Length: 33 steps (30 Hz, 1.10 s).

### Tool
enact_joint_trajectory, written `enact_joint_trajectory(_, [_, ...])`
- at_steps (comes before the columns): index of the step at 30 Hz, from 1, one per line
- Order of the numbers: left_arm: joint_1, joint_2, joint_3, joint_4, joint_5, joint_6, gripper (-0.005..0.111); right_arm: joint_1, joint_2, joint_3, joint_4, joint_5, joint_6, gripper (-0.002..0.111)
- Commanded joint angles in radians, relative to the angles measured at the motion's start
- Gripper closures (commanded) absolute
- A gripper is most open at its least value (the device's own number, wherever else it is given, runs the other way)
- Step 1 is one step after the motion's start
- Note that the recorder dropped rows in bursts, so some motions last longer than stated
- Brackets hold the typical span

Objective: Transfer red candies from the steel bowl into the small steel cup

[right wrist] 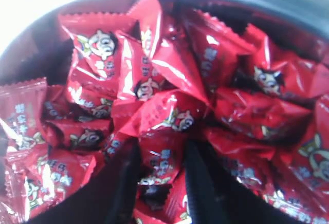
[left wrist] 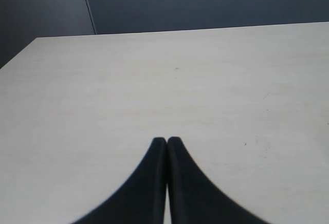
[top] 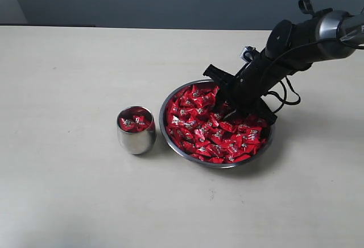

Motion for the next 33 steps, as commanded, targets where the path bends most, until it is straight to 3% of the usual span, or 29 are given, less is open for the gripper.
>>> enact_joint_trajectory(1, [-0.007,-0.005,0.005,0.002,-0.008,-0.001,0.106,-0.006,0.0,-0.003,-0.001,-0.007,-0.003,0.077])
enact_joint_trajectory(24, [-0.007,-0.005,0.005,0.002,-0.008,-0.001,0.106,-0.004,0.033,-0.005,0.014,0.011,-0.028,0.078])
enact_joint_trajectory(26, [-0.007,-0.005,0.005,0.002,-0.008,-0.001,0.106,-0.004,0.033,-0.005,0.014,0.009,-0.03,0.084])
enact_joint_trajectory(29, [-0.007,-0.005,0.005,0.002,-0.008,-0.001,0.106,-0.004,0.033,-0.005,0.014,0.001,-0.065,0.109])
enact_joint_trajectory(33, [-0.007,-0.005,0.005,0.002,-0.008,-0.001,0.106,-0.004,0.033,-0.005,0.016,0.001,-0.07,0.108])
